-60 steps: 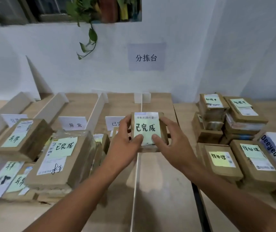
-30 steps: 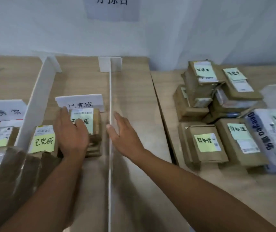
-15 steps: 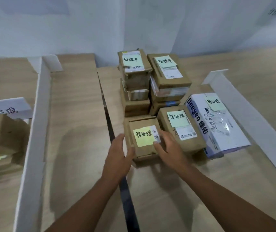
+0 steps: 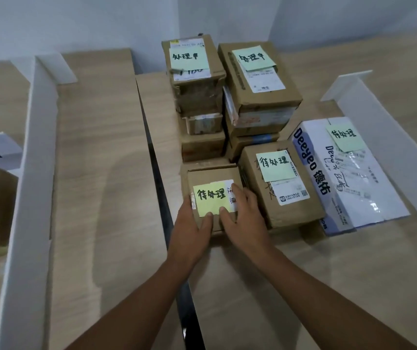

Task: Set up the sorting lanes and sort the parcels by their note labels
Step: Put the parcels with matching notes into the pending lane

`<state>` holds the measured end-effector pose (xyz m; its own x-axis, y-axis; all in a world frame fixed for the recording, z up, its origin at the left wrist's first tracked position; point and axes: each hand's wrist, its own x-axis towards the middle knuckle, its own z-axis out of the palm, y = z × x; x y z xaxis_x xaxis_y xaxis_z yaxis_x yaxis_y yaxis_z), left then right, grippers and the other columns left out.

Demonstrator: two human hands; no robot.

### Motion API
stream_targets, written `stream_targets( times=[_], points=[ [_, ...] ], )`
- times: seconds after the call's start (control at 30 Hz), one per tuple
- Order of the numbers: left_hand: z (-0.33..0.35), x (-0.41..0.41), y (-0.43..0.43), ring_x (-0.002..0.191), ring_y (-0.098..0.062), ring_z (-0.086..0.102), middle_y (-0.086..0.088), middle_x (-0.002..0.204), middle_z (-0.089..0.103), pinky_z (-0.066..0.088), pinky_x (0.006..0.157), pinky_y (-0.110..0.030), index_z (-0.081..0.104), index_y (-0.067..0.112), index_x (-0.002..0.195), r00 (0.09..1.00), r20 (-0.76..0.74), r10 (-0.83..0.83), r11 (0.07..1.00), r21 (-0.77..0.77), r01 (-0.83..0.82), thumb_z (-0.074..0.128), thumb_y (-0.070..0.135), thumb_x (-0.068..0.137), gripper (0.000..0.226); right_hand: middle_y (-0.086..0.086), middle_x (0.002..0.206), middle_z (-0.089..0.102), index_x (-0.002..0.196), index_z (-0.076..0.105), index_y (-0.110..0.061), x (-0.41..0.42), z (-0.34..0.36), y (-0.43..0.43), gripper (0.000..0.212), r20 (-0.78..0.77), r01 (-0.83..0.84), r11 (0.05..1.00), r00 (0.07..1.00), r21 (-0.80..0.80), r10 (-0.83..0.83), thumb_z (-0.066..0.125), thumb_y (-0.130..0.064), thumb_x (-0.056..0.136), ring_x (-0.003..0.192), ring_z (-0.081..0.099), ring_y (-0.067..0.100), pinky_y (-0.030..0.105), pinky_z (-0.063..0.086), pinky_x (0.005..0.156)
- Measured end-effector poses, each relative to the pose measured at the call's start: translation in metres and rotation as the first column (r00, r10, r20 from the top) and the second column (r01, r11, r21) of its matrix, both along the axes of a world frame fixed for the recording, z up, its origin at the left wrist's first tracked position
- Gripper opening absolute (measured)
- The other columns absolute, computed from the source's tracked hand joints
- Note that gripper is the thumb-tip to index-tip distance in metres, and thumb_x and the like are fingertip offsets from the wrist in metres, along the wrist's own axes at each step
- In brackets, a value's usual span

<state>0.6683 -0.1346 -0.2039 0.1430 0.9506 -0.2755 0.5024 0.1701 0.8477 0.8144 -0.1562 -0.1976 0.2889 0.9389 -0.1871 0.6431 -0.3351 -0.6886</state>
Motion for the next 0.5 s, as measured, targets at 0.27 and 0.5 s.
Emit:
stream_targets(
  times=[0.27, 0.5],
  points=[
    [0.088, -0.047, -0.004, 0.111, 0.003, 0.061, 0.025, 0.125, 0.064, 0.045, 0.076, -0.003, 0.038, 0.058, 0.137, 0.989, 0.080, 0.124, 0.984, 0.116, -0.133, 0.060, 0.033, 0.097, 0.053, -0.009, 0.157, 0.025, 0.157, 0.022, -0.035, -0.033, 0.081, -0.005, 0.073, 0.053, -0.139, 0.969, 0.990, 0.204, 0.131, 0.059, -0.045, 0.095, 0.134, 0.040, 0.007, 0.015, 0.044, 0.094],
    [0.212, -0.165, -0.055, 0.109, 0.017, 0.057, 0.044, 0.121, 0.057, 0.042, 0.078, -0.001, 0.035, 0.067, 0.130, 0.949, 0.123, 0.291, 0.877, 0.363, -0.316, 0.060, 0.041, 0.088, 0.055, -0.004, 0.141, 0.039, 0.149, 0.046, -0.012, -0.123, 0.193, -0.016, 0.070, 0.055, -0.376, 0.712, 0.901, 0.593, 0.430, 0.064, -0.040, 0.087, 0.131, 0.043, 0.006, 0.018, 0.040, 0.107]
  ],
)
